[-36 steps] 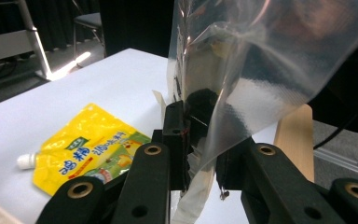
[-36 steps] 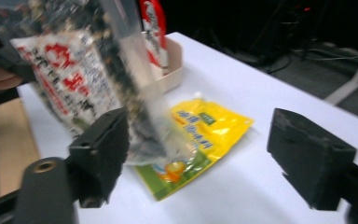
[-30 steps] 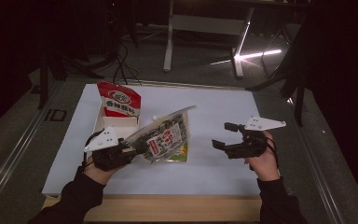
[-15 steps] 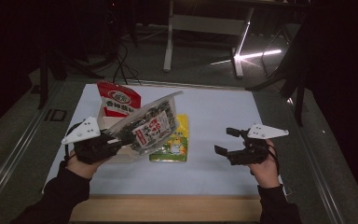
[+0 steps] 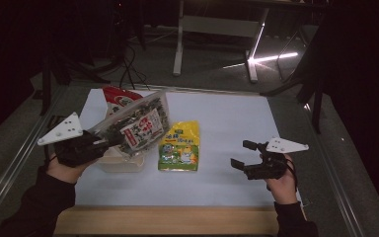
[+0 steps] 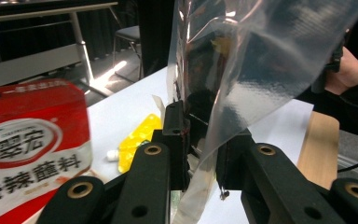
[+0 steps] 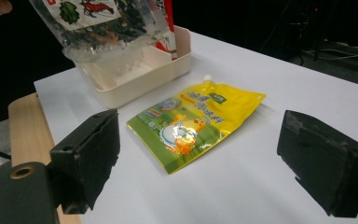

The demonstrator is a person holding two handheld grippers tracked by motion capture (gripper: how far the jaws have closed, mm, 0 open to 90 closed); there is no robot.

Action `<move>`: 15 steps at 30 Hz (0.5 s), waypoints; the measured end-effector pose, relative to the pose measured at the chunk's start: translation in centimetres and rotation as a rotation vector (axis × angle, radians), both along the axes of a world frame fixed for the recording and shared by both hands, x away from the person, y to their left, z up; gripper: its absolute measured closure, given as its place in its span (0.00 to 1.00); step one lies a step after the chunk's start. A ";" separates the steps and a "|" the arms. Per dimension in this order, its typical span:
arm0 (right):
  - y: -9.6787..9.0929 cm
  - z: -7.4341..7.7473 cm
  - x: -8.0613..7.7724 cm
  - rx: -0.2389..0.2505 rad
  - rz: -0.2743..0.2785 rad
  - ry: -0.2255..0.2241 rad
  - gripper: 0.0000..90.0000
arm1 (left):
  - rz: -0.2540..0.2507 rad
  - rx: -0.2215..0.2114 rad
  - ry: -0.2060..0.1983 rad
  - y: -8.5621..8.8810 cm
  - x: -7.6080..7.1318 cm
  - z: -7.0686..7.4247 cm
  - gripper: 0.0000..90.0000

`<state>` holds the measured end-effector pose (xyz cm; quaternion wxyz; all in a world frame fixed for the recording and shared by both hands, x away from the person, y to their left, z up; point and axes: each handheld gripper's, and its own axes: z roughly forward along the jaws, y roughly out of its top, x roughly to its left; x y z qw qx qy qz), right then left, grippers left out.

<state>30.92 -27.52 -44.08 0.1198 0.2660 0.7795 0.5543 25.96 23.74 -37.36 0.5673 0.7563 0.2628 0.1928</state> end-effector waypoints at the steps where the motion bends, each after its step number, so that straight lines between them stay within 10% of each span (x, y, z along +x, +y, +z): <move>1: 0.0 -0.1 0.0 0.001 0.003 -0.001 0.14 | 0.001 0.004 0.001 0.3 0.0 0.1 0.87; 15: -0.1 -0.9 0.1 0.008 0.013 0.009 0.14 | 0.075 0.048 0.010 3.6 0.9 -0.7 0.87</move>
